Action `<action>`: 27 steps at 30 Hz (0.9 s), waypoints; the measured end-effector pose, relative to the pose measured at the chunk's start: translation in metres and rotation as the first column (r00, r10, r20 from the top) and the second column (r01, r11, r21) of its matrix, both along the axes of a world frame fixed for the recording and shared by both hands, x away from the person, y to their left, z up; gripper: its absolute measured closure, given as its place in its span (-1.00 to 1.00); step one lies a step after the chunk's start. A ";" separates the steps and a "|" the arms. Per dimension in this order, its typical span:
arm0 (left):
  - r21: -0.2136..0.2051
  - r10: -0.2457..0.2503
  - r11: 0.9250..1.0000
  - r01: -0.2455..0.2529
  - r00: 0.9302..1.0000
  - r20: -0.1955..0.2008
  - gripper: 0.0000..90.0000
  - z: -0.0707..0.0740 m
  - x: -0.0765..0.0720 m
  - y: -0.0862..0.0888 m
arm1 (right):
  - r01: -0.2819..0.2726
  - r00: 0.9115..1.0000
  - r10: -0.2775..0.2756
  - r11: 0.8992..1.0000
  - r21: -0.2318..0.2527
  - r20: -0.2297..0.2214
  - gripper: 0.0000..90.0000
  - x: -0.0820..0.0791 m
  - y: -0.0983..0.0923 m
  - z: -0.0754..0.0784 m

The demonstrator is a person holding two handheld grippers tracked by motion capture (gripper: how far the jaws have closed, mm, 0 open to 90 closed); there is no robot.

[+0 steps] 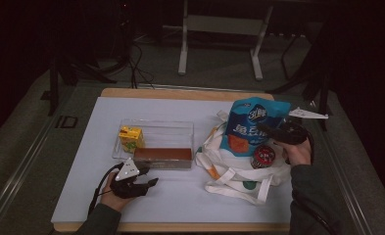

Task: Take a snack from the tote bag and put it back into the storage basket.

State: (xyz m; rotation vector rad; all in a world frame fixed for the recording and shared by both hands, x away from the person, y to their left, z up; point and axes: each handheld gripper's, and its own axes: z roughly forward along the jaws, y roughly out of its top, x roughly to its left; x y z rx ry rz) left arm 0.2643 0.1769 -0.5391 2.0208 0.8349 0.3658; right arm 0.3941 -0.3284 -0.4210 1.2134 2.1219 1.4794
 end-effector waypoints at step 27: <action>0.006 -0.005 1.000 0.005 1.000 -0.004 0.00 0.000 0.000 -0.001 | -0.079 0.997 0.076 0.991 0.106 0.025 0.97 0.003 0.010 0.015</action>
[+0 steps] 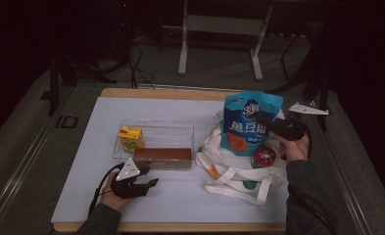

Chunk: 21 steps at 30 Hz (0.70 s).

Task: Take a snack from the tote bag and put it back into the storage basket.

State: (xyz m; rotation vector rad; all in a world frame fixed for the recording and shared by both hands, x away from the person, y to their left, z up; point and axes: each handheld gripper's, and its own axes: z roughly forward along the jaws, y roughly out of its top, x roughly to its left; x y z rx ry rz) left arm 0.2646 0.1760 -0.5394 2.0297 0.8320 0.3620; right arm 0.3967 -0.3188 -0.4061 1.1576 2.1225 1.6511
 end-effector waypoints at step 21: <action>0.000 -0.001 1.000 0.001 1.000 -0.002 0.00 0.000 0.000 0.000 | -0.017 0.999 0.014 0.998 0.053 0.047 0.97 -0.009 0.006 0.039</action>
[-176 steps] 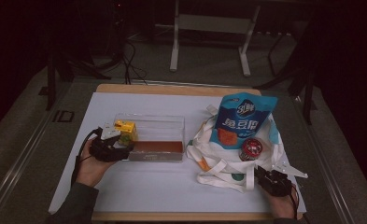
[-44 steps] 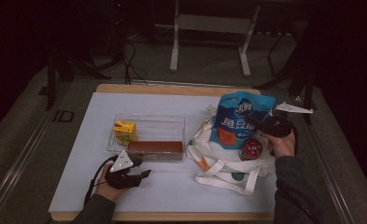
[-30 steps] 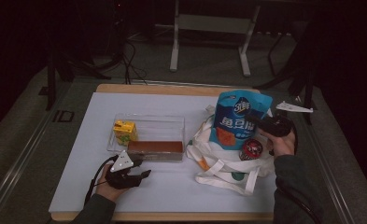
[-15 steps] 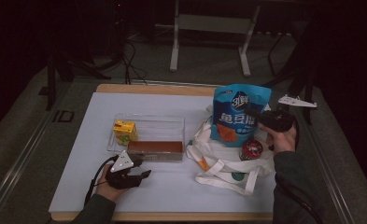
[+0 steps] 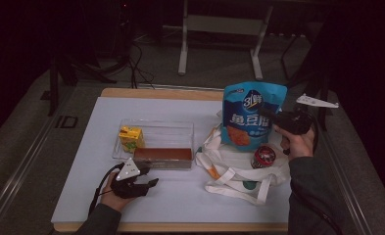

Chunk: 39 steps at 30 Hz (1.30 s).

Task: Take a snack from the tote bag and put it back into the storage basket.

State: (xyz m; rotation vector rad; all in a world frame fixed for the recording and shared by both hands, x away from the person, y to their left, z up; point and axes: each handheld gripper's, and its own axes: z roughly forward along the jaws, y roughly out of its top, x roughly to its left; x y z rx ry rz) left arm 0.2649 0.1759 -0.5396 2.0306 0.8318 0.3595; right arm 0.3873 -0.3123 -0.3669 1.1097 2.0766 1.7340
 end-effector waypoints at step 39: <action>-0.014 0.000 1.000 -0.001 1.000 -0.010 -0.01 0.000 0.001 0.001 | -0.157 0.987 0.152 0.980 0.120 0.046 0.98 -0.008 0.057 0.060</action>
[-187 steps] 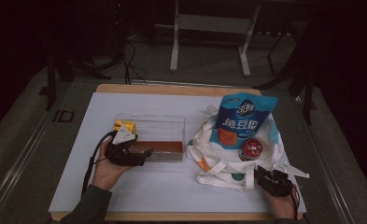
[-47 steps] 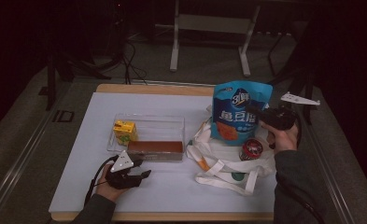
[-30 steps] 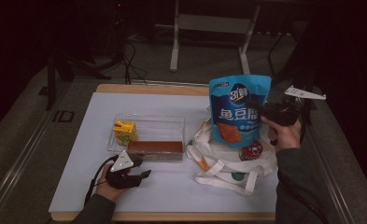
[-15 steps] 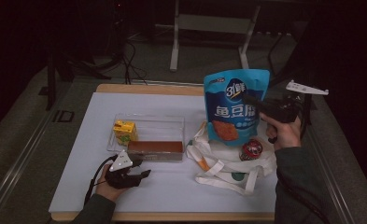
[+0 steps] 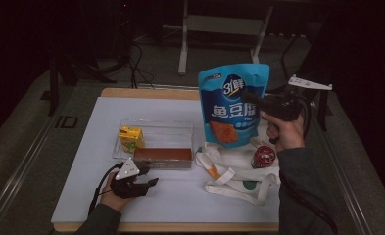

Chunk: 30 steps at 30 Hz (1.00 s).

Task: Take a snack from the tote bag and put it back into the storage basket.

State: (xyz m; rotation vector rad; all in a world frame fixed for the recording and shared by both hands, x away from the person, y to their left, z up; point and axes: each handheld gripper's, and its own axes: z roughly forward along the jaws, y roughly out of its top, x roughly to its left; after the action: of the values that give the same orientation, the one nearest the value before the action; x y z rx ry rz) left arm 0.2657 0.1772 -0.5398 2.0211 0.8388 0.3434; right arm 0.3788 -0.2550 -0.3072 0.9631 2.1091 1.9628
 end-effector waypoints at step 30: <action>0.008 -0.012 1.000 0.012 1.000 -0.001 -0.01 0.000 0.000 -0.001 | -0.075 0.997 0.075 0.995 -0.066 -0.003 0.97 0.029 0.102 0.003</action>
State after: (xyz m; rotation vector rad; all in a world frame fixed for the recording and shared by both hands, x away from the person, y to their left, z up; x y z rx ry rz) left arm 0.2659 0.1763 -0.5399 2.0333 0.8269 0.3391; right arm 0.4079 -0.1534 -0.3043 0.8859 2.2266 1.9124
